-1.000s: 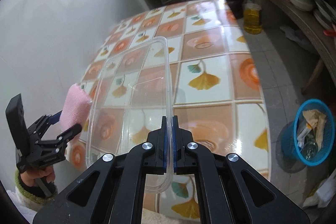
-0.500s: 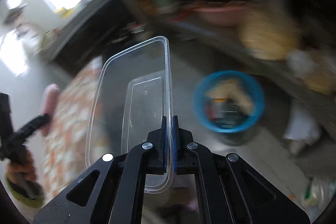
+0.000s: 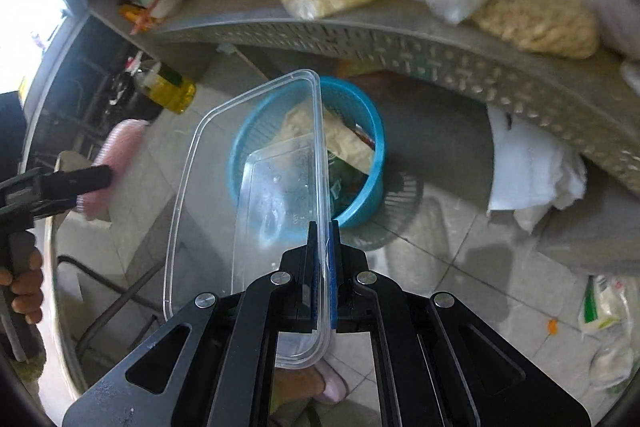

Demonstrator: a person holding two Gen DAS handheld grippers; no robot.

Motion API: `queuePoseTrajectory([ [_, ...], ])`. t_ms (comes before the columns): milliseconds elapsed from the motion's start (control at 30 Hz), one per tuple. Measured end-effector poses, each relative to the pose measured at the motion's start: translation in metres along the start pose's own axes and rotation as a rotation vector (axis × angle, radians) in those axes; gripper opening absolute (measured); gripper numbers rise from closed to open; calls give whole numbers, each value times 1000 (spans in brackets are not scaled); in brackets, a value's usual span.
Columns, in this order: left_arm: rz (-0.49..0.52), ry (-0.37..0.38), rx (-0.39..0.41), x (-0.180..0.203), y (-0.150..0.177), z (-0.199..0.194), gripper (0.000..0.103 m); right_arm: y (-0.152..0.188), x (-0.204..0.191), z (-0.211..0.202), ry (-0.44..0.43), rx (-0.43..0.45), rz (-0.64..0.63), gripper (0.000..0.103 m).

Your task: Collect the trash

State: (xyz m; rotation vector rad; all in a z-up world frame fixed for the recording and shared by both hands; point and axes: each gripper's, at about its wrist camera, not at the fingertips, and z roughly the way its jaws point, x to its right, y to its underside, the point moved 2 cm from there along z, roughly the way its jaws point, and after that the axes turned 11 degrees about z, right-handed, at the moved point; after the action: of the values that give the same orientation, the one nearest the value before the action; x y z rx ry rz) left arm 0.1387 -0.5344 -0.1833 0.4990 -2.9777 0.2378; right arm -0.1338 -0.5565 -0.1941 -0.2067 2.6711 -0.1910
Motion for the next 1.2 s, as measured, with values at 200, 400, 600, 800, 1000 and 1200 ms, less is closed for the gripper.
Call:
queuePoseTrajectory([
  [200, -76, 64, -90, -10, -31, 65, 83, -37, -2, 57, 48, -25, 49, 3],
  [400, -102, 87, -55, -15, -45, 74, 92, -51, -7, 104, 33, -44, 94, 18],
  [600, -100, 102, -8, -12, -47, 61, 93, -44, -11, 113, 45, -19, 106, 37],
  [800, -78, 125, 93, -8, -41, 6, 93, -40, -5, 86, 42, 52, 98, 53],
  [1000, -11, 131, 253, 1, -11, -85, 93, -26, 5, 41, 28, 139, 110, 56],
  [1200, 35, 102, 417, 3, 65, -177, 93, 11, -8, -26, -57, 197, 53, 56],
])
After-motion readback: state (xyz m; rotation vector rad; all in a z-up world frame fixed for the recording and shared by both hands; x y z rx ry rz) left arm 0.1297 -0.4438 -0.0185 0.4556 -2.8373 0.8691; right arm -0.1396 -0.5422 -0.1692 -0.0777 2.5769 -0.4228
